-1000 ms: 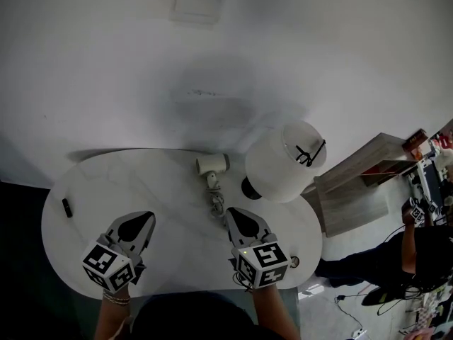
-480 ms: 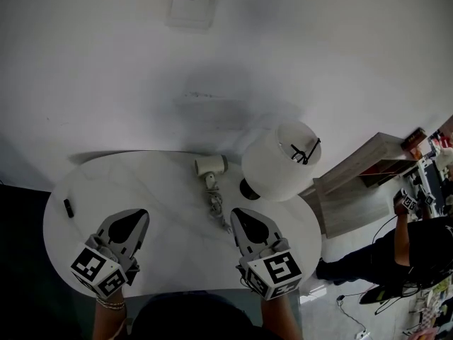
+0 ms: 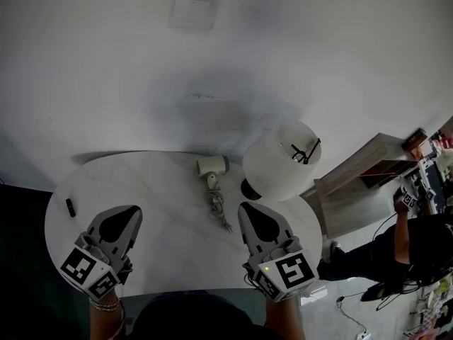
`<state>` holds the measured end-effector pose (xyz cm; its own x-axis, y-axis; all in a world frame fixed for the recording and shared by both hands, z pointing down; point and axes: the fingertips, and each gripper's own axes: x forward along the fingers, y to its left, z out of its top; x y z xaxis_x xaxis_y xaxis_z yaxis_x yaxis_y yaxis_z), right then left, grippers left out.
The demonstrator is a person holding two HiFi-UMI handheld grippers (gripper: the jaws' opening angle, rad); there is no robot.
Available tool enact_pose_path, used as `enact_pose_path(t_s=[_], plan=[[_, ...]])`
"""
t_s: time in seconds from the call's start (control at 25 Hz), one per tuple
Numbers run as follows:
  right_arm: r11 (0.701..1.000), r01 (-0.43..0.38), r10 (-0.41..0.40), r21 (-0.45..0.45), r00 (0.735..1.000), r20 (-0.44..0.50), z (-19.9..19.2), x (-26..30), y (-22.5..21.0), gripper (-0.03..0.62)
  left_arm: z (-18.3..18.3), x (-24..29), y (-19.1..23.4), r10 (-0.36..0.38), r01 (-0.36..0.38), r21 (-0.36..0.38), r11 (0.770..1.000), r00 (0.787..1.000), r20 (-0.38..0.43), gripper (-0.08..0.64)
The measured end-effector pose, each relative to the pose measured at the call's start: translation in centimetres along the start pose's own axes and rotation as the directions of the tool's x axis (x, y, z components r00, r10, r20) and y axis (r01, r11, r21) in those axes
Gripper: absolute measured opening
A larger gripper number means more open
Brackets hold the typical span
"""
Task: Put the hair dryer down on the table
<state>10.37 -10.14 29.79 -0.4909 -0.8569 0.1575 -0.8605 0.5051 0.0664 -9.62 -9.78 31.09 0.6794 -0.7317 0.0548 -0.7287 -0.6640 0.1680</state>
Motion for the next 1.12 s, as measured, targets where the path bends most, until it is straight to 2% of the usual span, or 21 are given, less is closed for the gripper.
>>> enact_pose_path(t_s=[0.16,0.48,0.76,1.12], plan=[[0.999,-0.012,0.013,-0.047,0.999,0.031,1.4,-0.3,0.2,0.018,0.9,-0.4,0.5,0.015,-0.015,0.005,1.000,1.000,0.023,0.017],[0.998,-0.033,0.038,-0.056,0.996,0.086,3.0,-0.7,0.2,0.017,1.9,-0.9,1.1,0.027,-0.028,0.029,0.999,0.999,0.038,0.017],[0.998,0.002,0.004,-0.057,0.995,0.104,3.6,-1.5,-0.6,0.017,2.1,-1.1,1.4,0.035,-0.036,0.031,0.999,0.999,0.041,0.017],[0.998,0.006,0.001,-0.063,0.994,0.112,3.6,-1.6,-0.8,0.017,1.6,-1.0,1.6,0.037,-0.038,0.019,0.999,0.999,0.035,0.017]])
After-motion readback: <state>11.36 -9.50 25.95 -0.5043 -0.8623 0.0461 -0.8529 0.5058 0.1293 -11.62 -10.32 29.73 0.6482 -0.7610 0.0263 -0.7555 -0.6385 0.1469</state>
